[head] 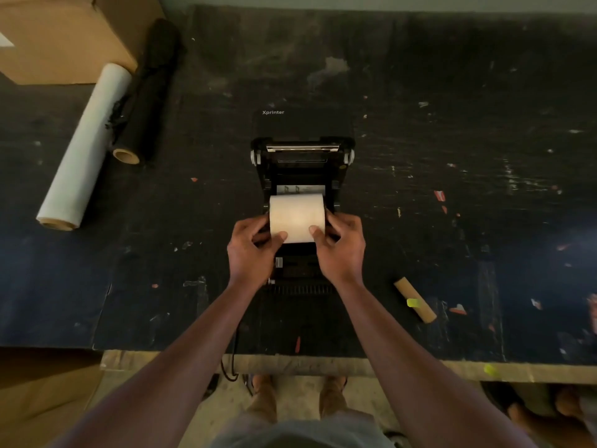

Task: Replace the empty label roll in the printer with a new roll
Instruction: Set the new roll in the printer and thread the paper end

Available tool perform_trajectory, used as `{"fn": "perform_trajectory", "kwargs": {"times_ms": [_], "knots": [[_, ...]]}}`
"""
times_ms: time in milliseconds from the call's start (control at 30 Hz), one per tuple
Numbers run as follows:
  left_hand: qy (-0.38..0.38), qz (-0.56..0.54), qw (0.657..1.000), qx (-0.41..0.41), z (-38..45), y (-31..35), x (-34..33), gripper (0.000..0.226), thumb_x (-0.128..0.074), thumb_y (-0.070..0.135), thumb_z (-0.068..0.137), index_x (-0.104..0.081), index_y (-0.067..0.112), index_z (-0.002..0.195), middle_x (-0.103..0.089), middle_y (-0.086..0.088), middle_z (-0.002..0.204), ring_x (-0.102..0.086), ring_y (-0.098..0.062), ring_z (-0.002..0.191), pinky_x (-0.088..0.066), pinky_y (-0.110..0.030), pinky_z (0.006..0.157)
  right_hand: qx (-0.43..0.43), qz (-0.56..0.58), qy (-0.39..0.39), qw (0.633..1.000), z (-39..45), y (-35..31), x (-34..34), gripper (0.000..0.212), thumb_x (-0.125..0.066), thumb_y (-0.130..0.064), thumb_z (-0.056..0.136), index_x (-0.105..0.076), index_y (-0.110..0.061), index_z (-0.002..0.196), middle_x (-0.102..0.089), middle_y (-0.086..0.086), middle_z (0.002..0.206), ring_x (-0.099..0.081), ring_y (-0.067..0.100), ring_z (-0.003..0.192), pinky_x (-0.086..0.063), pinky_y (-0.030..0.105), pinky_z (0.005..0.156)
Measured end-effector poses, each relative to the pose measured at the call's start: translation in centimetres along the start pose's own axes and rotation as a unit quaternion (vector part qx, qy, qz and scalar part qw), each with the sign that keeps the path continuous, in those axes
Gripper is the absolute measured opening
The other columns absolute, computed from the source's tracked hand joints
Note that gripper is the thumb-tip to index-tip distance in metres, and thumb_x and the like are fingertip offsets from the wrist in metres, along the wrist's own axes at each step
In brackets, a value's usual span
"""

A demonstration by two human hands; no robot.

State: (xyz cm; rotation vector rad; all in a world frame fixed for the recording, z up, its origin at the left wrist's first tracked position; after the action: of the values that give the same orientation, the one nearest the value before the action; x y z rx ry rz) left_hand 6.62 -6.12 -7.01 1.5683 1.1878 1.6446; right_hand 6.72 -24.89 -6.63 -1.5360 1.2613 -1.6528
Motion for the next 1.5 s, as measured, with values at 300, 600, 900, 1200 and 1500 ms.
{"fn": "perform_trajectory", "kwargs": {"times_ms": [300, 600, 900, 1200, 1500], "knots": [[-0.028, 0.041, 0.999, 0.013, 0.8, 0.0, -0.7, 0.051, -0.084, 0.023, 0.089, -0.068, 0.013, 0.137, -0.062, -0.008, 0.139, -0.068, -0.008, 0.101, -0.048, 0.003, 0.074, -0.020, -0.034, 0.016, 0.999, 0.5, 0.4, 0.3, 0.046, -0.076, -0.016, 0.092, -0.064, -0.011, 0.136, -0.054, 0.007, 0.136, -0.058, 0.007, 0.110, -0.035, -0.011, 0.074], [-0.027, 0.066, 0.997, 0.033, 0.8, 0.3, -0.7, 0.050, -0.086, 0.025, 0.087, -0.070, 0.016, 0.133, -0.075, 0.004, 0.105, -0.069, 0.002, 0.083, -0.057, -0.011, 0.072, -0.045, -0.078, -0.011, 0.996, 0.3, 0.6, 0.5, 0.047, -0.074, -0.026, 0.094, -0.063, -0.017, 0.139, -0.069, 0.005, 0.123, -0.071, 0.010, 0.097, -0.057, 0.020, 0.082], [0.022, -0.012, 0.995, 0.098, -0.3, 0.2, 0.1, 0.019, -0.086, 0.024, 0.087, -0.079, 0.021, 0.104, -0.079, 0.011, 0.090, -0.074, 0.004, 0.079, -0.050, -0.002, 0.062, -0.180, 0.090, 0.019, 0.979, -0.2, 0.3, 1.4, 0.016, -0.083, -0.019, 0.086, -0.078, -0.025, 0.100, -0.078, -0.007, 0.093, -0.075, 0.005, 0.081, -0.061, 0.022, 0.073], [-0.080, -0.106, 0.969, 0.210, 0.3, -0.8, 0.7, 0.025, -0.088, 0.030, 0.084, -0.077, 0.018, 0.103, -0.083, -0.002, 0.093, -0.081, -0.011, 0.084, -0.061, -0.019, 0.069, -0.236, 0.051, -0.088, 0.966, 1.1, 1.6, 2.7, 0.010, -0.085, -0.017, 0.084, -0.080, -0.022, 0.091, -0.079, -0.005, 0.094, -0.074, 0.010, 0.084, -0.054, 0.019, 0.068], [-0.137, 0.039, 0.977, 0.156, 1.4, -1.5, 0.9, 0.012, -0.087, 0.035, 0.085, -0.083, 0.028, 0.094, -0.079, 0.011, 0.088, -0.071, 0.003, 0.072, -0.049, -0.009, 0.061, -0.197, -0.043, -0.111, 0.973, 1.3, 1.9, 2.5, 0.011, -0.085, -0.022, 0.083, -0.077, -0.030, 0.081, -0.072, -0.017, 0.088, -0.062, -0.004, 0.090, -0.042, 0.016, 0.068]]}}
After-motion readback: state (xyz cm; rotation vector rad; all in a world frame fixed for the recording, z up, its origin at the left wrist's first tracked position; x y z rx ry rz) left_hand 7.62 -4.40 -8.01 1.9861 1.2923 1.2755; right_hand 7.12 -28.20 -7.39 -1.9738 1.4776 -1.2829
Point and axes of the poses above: each hand's wrist, its own z-axis towards the middle knuckle, its own x-axis out of the back of the hand, y = z × x, the point moved 2 cm from there along z, towards the middle knuckle
